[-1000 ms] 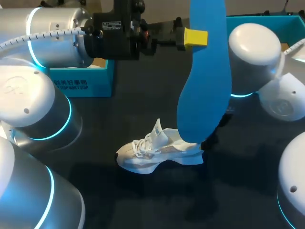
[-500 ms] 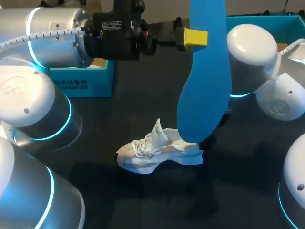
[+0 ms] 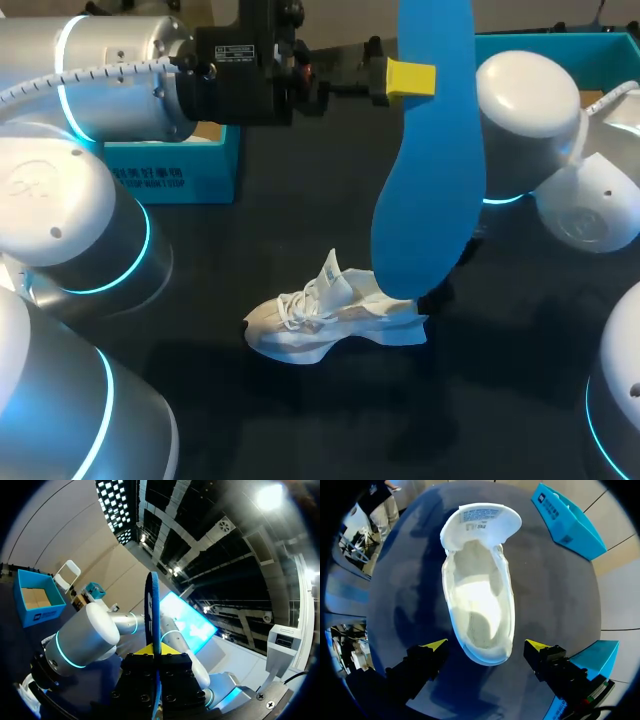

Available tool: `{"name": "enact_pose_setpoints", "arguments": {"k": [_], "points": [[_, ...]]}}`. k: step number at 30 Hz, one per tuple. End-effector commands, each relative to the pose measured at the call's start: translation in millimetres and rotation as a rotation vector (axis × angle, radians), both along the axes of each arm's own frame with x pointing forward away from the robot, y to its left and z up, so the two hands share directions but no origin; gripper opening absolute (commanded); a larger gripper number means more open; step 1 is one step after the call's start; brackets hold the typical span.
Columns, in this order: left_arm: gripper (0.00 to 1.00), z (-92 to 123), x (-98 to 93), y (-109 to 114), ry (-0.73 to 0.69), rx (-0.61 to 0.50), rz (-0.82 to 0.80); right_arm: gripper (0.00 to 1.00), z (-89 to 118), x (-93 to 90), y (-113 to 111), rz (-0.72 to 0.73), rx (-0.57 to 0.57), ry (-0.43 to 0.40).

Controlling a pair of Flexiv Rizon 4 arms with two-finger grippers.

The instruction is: Take the shoe out of the shoebox, open the shoe tongue, remove and reinsert the insole, then place the shoe into the shoebox

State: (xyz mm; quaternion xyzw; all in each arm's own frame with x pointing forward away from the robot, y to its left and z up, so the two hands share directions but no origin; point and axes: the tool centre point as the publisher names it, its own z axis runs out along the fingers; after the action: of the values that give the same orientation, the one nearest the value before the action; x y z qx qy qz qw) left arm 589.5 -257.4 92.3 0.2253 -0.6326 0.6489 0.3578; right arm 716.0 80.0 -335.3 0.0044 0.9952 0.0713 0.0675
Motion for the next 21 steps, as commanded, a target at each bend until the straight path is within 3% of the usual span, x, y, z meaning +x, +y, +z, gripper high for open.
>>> {"name": "enact_pose_setpoints", "arguments": {"k": [1,8,21], "points": [[0.0,-0.8,-0.9,-2.3,0.001,0.0,0.003,1.0,-0.5,-0.7,0.2,-0.001,-0.002,-0.002],[0.0,-0.8,-0.9,-2.3,0.001,0.0,0.003,1.0,0.7,0.1,1.0,-0.002,-0.007,0.002],[0.0,-0.8,-0.9,-2.3,0.001,0.0,0.003,1.0,20.0,19.9,25.0,0.022,-0.069,0.012]]}}
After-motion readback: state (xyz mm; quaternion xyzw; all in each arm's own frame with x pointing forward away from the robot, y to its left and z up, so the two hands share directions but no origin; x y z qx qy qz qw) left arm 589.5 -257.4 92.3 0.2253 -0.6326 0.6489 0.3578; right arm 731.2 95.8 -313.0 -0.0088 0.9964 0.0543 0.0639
